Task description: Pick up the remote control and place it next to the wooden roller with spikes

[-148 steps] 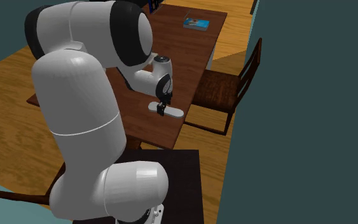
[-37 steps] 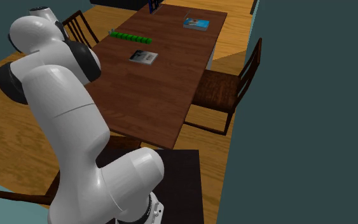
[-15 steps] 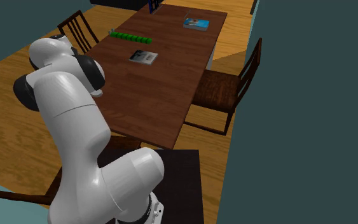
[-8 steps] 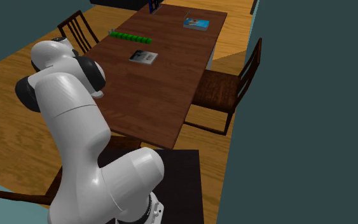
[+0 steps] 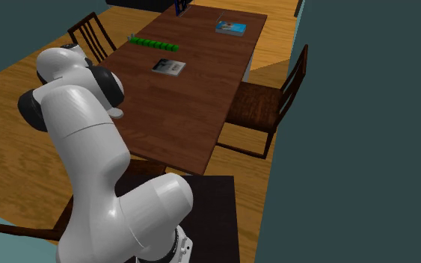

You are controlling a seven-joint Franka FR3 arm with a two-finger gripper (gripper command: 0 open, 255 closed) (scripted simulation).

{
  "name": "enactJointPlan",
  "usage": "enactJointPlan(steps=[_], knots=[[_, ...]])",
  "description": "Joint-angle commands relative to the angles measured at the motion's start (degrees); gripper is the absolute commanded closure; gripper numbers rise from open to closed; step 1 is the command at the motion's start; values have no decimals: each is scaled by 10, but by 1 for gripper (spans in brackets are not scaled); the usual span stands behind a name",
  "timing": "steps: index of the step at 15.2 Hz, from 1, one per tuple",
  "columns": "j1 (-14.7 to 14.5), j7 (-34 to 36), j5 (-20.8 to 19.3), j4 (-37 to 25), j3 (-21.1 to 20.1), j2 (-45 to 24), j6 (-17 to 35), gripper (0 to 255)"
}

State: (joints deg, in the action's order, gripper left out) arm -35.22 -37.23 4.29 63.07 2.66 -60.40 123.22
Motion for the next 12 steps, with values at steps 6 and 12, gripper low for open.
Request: enactJointPlan(steps=[6,12], knots=[[0,0,-1,12,2,48,-37,0],[0,0,-1,12,2,48,-37,0]])
